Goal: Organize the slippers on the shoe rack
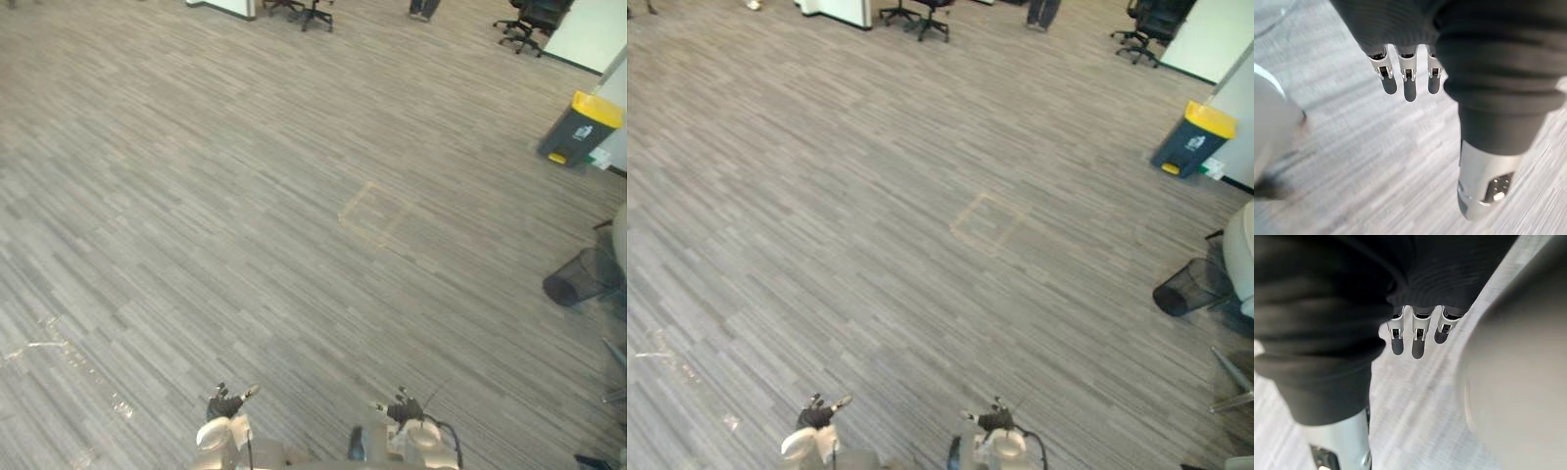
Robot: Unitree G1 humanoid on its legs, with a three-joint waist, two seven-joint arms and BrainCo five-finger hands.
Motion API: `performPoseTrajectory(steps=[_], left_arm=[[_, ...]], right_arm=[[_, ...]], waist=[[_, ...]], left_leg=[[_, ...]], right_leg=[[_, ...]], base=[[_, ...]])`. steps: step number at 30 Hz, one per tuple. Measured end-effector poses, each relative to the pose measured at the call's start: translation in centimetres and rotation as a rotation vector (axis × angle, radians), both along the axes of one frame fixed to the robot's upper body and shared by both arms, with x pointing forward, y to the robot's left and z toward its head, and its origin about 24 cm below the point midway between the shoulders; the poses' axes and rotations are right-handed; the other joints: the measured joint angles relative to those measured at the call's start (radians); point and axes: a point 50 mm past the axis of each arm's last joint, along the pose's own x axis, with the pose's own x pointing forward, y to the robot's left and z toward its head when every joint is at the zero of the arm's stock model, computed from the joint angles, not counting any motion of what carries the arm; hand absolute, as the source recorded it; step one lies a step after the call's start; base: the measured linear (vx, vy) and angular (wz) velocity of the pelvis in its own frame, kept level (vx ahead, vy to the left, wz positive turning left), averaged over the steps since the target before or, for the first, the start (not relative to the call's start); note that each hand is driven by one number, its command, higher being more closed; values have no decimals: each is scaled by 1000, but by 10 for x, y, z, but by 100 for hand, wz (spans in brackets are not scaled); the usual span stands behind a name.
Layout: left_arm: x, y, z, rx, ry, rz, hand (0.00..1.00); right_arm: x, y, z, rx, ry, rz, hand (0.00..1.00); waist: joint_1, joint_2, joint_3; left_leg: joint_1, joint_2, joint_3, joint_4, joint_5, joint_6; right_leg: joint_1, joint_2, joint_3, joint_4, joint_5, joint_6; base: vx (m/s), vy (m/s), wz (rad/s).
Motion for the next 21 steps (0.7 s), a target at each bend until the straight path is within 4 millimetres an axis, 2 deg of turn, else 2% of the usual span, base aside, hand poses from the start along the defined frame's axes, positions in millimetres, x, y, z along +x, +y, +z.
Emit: performPoseTrajectory(steps=[1,2,3,4,5,7,8,9,10,11,12,13,14,15,16,17,18,19,20,21], left_arm=[[-1,-1,-1,-2,4,-3,0],[0,-3,-1,-2,5,-14,0],[1,-5,0,-2,3,-29,0],[3,-6,0,-2,1,-37,0],[5,-7,1,-2,-6,-44,0],[3,-9,-1,-13,2,-31,0],[-4,-6,-3,-18,17,1,0],[-9,-4,-4,-16,27,10,0],[-9,-2,-4,-10,26,13,0],[-10,2,-2,2,15,16,0],[-9,6,1,17,-8,25,0],[-9,9,3,26,-19,27,0],[-8,10,5,32,-31,28,0],[-10,11,4,35,-29,28,0],[-11,12,5,39,-30,32,0],[-11,13,5,39,-32,37,0],[-12,14,5,35,-34,59,0],[-12,14,6,36,-41,67,0],[-12,15,6,38,-44,67,0],[-13,15,6,43,-48,67,0]], right_arm=[[0,-1,0,0,-1,-4,0],[3,0,1,1,-10,-6,0],[1,-1,1,2,-4,-13,0],[2,-3,1,-1,-3,-19,0],[3,-2,1,6,-6,-29,0],[5,0,2,10,-12,-10,0],[6,5,2,10,-11,21,0],[5,7,1,14,-4,35,0],[6,10,1,16,3,52,0],[4,13,-1,19,16,68,0],[3,14,-2,20,25,71,0],[3,14,-2,19,27,72,0],[4,15,-2,16,24,78,0],[5,16,-1,14,24,83,0],[6,16,-1,12,22,84,0],[6,16,-1,11,23,83,0],[5,16,-1,9,25,81,0],[5,15,-1,7,26,81,0],[4,16,-2,8,31,82,0],[3,17,-3,10,38,92,0]], waist=[[-7,0,0],[-13,0,-1],[-23,5,-4],[-24,18,-11],[-18,40,-16],[-20,66,-15],[-19,89,-8],[-12,102,-2],[-5,104,3],[5,93,11],[13,82,16],[18,77,15],[31,70,14],[34,64,14],[45,56,20],[49,55,23],[53,51,25],[54,50,23],[57,47,18],[61,37,-4]], left_leg=[[30,-2,-2,-21,0,-1],[78,-6,-20,-46,-1,-3],[107,3,-70,-38,-1,-4],[113,20,-96,-24,-1,-4],[88,39,-141,49,21,-41],[27,47,-170,232,72,-87],[-66,57,-172,491,212,-143],[-137,79,-165,670,271,-168],[-202,97,-139,799,250,-151],[-280,112,-107,891,214,-120],[-353,117,-86,897,183,-94],[-398,121,-73,877,164,-82],[-469,124,-52,802,134,-62],[-504,124,-45,707,116,-64],[-537,117,-41,538,116,-60],[-540,110,-45,464,122,-64],[-562,91,-64,299,164,-72],[-568,88,-65,176,251,-89],[-567,91,-54,184,296,-93],[-575,70,-22,232,312,-52]], right_leg=[[-1,14,0,-72,35,-9],[-1,38,7,-152,126,-47],[19,43,9,-144,209,-127],[20,52,-1,-119,187,-131],[30,60,-31,-85,129,-147],[72,88,-37,-88,82,-155],[152,119,-7,-135,58,-157],[219,143,15,-175,51,-164],[285,159,41,-212,44,-173],[368,162,77,-261,38,-178],[433,157,111,-300,35,-178],[464,151,131,-326,31,-175],[511,135,162,-362,17,-155],[533,124,181,-383,10,-144],[574,96,207,-396,-13,-122],[589,84,218,-401,-23,-117],[624,52,236,-408,-58,-94],[647,30,245,-412,-92,-71],[657,20,253,-411,-107,-62],[664,-9,268,-388,-131,-59]], base=[[575,-29,28],[759,-68,58],[792,-90,60],[682,-126,54],[531,-115,23],[638,-146,-7],[646,-102,-49],[631,-20,-63],[592,31,-64],[660,45,-65],[531,48,-62],[596,121,-71],[481,141,-70],[546,210,-82],[372,172,-56],[499,247,-51],[548,286,-34],[539,302,-34],[548,337,-35],[571,337,-34]])
